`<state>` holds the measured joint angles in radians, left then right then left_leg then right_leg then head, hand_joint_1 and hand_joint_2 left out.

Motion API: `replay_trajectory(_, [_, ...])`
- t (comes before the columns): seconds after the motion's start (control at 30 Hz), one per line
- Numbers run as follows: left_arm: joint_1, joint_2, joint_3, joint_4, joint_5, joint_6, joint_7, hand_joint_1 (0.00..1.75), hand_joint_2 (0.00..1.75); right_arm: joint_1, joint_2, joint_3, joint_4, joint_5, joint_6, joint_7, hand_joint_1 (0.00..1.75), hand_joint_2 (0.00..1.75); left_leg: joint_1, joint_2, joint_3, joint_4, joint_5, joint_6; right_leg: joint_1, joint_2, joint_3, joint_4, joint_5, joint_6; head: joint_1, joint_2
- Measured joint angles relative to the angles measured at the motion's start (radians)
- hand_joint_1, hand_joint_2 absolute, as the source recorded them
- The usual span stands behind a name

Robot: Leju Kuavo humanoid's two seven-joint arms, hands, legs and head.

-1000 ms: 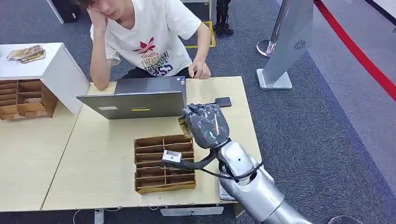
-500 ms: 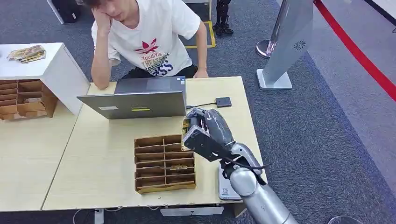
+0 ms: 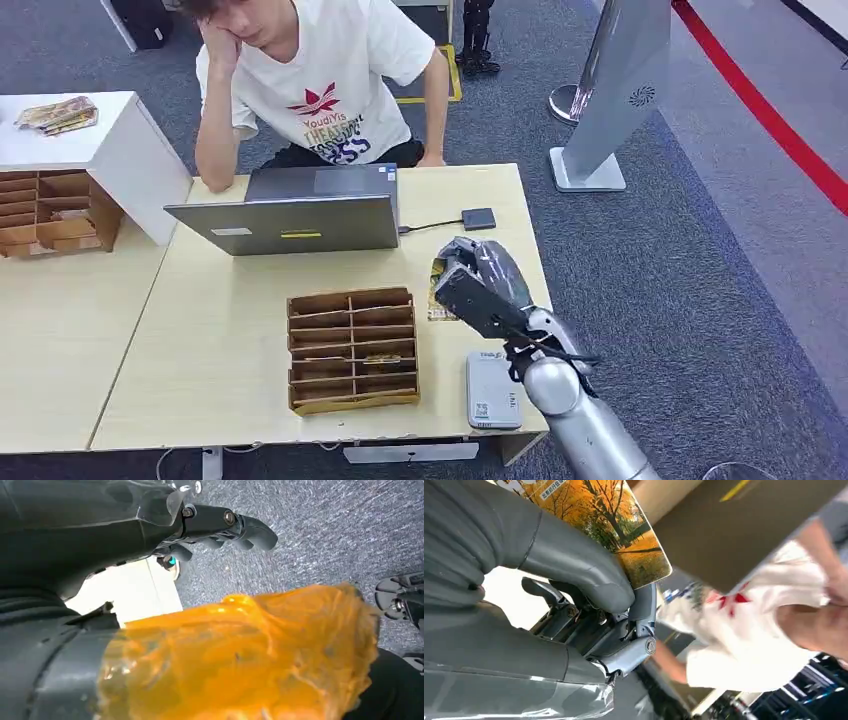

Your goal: Pass the card to the sensor for recognition and then transmit it.

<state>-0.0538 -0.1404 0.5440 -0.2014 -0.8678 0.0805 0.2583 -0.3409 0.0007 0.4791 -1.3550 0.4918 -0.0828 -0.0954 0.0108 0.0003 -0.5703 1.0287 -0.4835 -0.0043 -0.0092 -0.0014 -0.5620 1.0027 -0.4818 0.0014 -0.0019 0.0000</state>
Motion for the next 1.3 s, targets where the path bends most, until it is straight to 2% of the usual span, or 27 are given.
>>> replay_trajectory(0.27, [0.001,0.000,0.010,0.000,0.003,0.000,0.000,0.00,0.00,0.038,-0.052,0.010,0.016,0.225,-0.067,0.053,1.75,1.75,0.000,0.000,0.000,0.000,0.000,0.000,0.000,0.000,0.000,0.000,0.000,0.000,0.000,0.000])
replay_trajectory(0.4, [0.002,0.000,0.011,0.000,0.003,0.000,0.000,0.00,0.00,0.056,-0.067,0.022,0.029,0.301,-0.071,0.071,1.75,1.75,0.000,0.000,0.000,0.000,0.000,0.000,0.000,0.000,0.000,0.000,0.000,0.000,0.000,0.000])
replay_trajectory(0.9, [0.003,0.000,0.012,0.000,-0.001,0.000,0.002,0.00,0.00,0.067,-0.087,0.057,0.083,0.366,-0.056,0.082,1.75,1.75,0.000,0.000,0.000,0.000,0.000,0.000,0.000,0.000,0.000,0.000,0.000,0.000,0.000,0.000])
replay_trajectory(1.3, [0.003,-0.001,0.028,0.000,-0.015,0.000,0.003,0.00,0.00,0.075,-0.087,0.097,0.251,0.415,-0.056,0.103,1.75,1.75,0.000,0.000,0.000,0.000,0.000,0.000,0.000,0.000,0.000,0.000,0.000,0.000,0.000,0.000])
